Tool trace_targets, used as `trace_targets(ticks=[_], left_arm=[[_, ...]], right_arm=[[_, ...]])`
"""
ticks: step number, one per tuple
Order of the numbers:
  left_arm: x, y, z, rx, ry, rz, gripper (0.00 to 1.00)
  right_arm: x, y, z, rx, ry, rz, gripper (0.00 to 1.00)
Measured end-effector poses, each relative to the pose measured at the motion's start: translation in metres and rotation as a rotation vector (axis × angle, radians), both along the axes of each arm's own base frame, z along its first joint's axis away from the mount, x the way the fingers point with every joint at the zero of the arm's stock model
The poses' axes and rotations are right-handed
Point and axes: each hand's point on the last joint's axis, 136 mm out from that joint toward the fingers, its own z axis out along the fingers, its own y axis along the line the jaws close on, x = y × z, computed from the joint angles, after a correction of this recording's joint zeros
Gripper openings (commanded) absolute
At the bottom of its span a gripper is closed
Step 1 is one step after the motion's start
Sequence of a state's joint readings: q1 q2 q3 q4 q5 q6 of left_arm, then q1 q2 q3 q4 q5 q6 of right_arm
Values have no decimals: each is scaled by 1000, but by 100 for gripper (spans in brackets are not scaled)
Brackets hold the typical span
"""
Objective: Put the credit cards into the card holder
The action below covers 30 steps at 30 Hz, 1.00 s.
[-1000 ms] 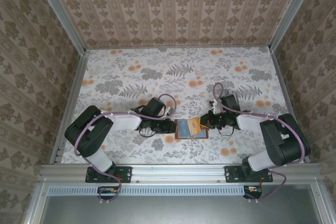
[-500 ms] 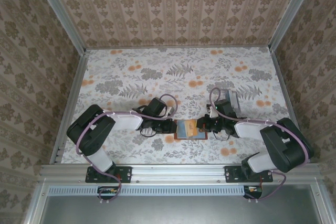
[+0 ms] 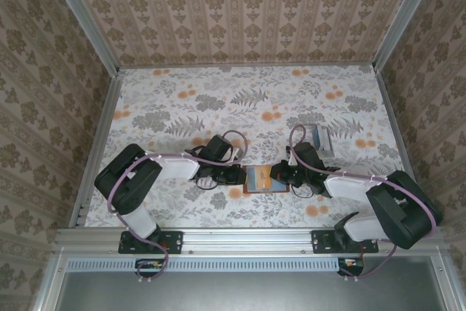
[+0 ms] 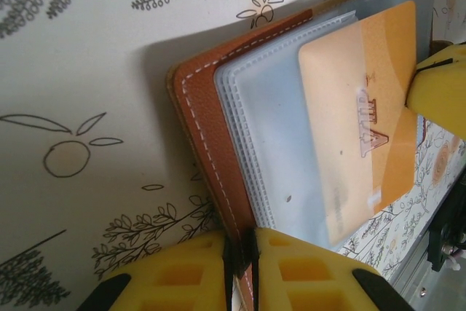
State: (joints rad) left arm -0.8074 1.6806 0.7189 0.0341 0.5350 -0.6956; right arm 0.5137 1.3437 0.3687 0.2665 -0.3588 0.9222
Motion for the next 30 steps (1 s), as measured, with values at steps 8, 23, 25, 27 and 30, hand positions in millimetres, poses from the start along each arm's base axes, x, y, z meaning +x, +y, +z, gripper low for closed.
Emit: trace_targets(ticks=[8,23,25,27,30], left_arm=[[0,-2,0,5,5,-5,16],[0,-1,-1,16,16,4,20],[0,-1,0,14,15,4,21],[0,-1,0,11,13,5,21],[-1,1,1,6,9,8,18]], right_arm=[[-4,12,-8,-3,16,-2,0],[0,23,-13,1,-1,-27,10],[0,23,-13,1,-3,-26,13],[-1,24,-12,0,-2,-23,15],[-5,25,-11,-2,4,-13,27]])
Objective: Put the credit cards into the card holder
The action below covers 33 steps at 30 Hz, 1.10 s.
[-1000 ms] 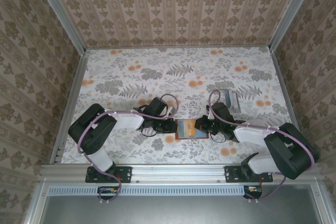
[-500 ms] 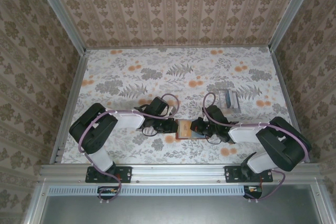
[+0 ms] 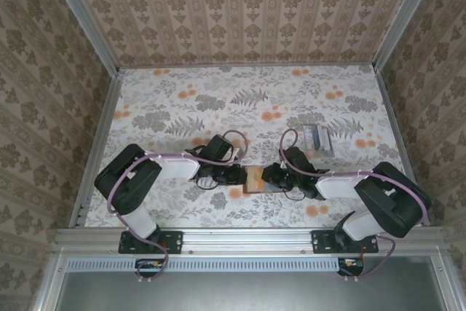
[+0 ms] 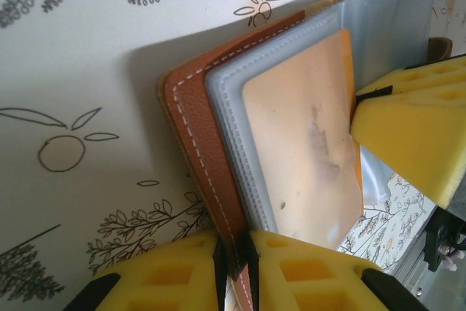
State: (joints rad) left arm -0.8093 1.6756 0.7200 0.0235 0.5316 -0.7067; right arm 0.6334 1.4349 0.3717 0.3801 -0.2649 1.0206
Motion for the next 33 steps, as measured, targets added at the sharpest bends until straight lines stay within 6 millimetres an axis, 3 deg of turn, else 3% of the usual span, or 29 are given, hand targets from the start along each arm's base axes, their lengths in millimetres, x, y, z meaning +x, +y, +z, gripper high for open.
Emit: trace_targets(ticks=[4,9,13,24,29,33], left_arm=[[0,2,-1,5,4,8,13],[1,2,-1,0,8,14,10],[1,2,-1,0,14,21,8],[0,0,-1,3,27,40,7],[0,1,-1,4,34,48,0],[0,2,-1,-1,30,51,0]], right_arm=[[-6,4,5,7,-4,39,30],[-8,8,9,29,-5,58,45],[-9,9,13,36,-13,69,48],[-9,17,11,0,8,96,48],[-9,17,10,-28,5,99,49],[-11,15,12,-67,-8,113,51]])
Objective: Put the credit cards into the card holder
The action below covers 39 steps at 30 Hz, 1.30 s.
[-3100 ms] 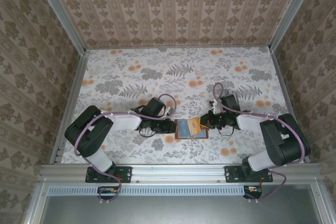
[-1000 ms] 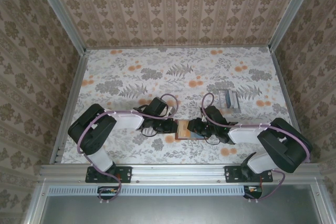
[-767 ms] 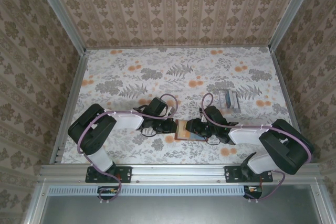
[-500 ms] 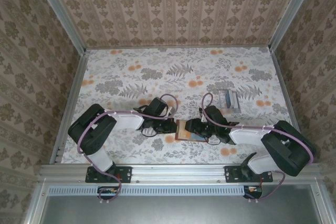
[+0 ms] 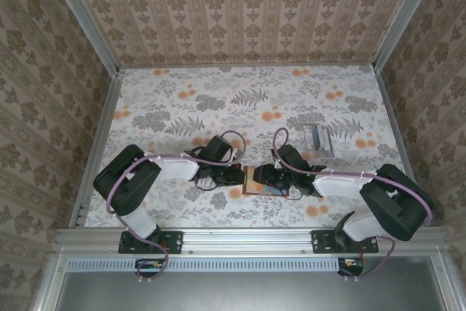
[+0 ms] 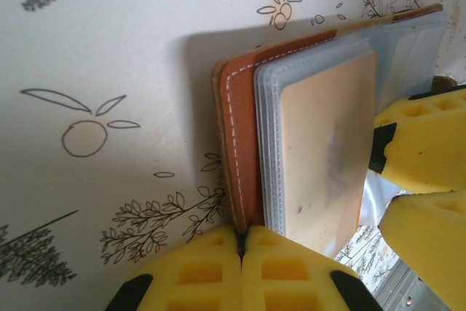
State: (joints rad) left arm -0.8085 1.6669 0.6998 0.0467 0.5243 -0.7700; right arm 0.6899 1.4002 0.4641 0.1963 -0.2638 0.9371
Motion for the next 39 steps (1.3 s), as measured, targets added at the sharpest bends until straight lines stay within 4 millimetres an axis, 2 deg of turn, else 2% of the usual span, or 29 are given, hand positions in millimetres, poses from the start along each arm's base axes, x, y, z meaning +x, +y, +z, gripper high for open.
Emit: trace_targets(ticks=[8,17,24,29,31,33,39], left_arm=[[6,9,1,-20,1,33,0],[6,14,5,-24,-1,51,0],[4,19,3,-13,9,58,0],[4,20,4,-7,7,61,0],[3,21,4,-3,11,61,0],[3,21,4,-2,12,61,0],[2,22,4,3,16,61,0]], right_arm=[[-7,-23,10,-129,-39,6,56],[-13,-56,12,-281,-64,-20,57],[-5,-75,27,-405,-120,-38,58],[-5,-86,21,-477,-114,-40,57],[-6,-90,15,-508,-96,-36,51],[-6,-92,11,-534,-87,-34,37],[-6,-95,11,-557,-97,-21,19]])
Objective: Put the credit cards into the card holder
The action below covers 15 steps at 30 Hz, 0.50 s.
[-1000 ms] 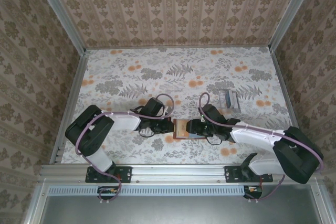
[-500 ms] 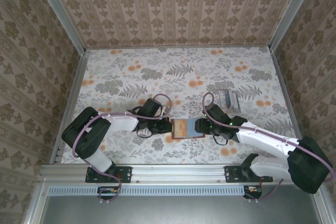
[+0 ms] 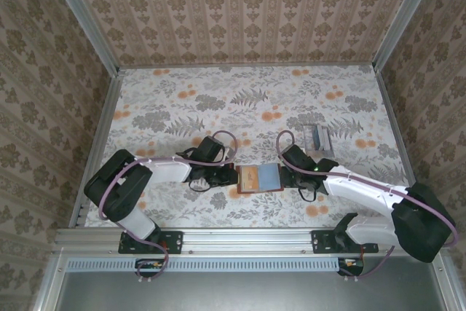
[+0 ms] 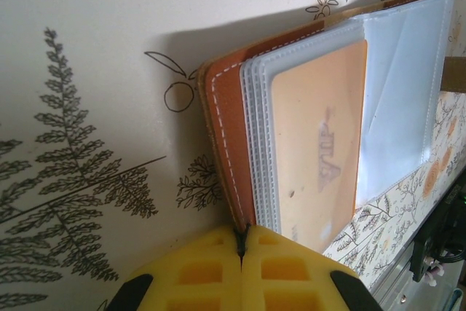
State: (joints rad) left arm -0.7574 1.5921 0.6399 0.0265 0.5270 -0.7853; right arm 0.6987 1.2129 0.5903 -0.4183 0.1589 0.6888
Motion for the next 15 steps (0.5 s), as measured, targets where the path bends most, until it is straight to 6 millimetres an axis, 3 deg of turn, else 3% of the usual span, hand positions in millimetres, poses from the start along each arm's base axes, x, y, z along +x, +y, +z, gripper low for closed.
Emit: trace_targets(ticks=[3,9,15], left_arm=[[-2,2,-1,10,10,0,0],[1,9,8,15,15,18,0],[9,3,40,-48,-28,22,0]], right_arm=[[0,0,0,-3,-3,10,1],[2,21,11,96,-30,88,0],[-5,44,8,223,-22,159,0]])
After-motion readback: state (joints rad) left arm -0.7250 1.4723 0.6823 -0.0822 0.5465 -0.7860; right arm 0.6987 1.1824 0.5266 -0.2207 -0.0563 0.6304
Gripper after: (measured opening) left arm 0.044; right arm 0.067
